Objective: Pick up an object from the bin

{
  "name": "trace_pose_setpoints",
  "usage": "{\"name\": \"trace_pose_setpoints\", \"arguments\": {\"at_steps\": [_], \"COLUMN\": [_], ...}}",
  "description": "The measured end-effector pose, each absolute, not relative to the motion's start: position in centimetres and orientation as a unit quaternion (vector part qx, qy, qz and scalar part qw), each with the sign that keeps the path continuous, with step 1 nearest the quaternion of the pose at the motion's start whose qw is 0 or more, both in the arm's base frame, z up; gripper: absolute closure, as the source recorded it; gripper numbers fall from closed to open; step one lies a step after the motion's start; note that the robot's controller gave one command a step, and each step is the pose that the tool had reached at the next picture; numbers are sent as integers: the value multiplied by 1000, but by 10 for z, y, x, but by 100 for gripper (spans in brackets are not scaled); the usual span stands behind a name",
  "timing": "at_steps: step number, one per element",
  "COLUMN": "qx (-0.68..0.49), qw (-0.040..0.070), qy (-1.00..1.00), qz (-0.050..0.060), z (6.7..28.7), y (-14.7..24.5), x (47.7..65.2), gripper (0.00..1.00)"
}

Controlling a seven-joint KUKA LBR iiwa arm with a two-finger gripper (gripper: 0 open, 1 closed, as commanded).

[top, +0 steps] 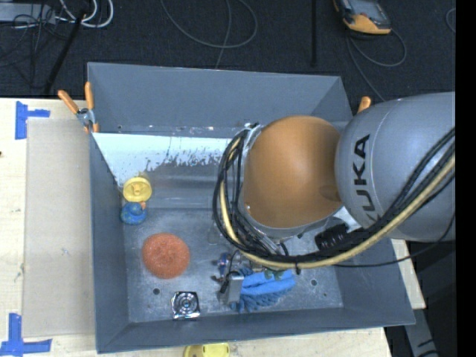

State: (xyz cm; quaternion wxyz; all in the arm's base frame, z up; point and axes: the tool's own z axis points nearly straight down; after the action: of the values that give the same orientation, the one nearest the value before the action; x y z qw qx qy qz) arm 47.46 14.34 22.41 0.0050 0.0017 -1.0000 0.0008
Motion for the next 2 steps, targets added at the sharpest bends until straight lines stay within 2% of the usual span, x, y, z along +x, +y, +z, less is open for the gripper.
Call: {"name": "trace_pose_setpoints", "arguments": {"at_steps": [1,2], "qx": [-1,39], "qw": [1,-3], "qy": [-1000,-999], "qz": [0,-1], "z": [228,182], "y": [142,97], "x": [476,506], "gripper": [0,0]}}
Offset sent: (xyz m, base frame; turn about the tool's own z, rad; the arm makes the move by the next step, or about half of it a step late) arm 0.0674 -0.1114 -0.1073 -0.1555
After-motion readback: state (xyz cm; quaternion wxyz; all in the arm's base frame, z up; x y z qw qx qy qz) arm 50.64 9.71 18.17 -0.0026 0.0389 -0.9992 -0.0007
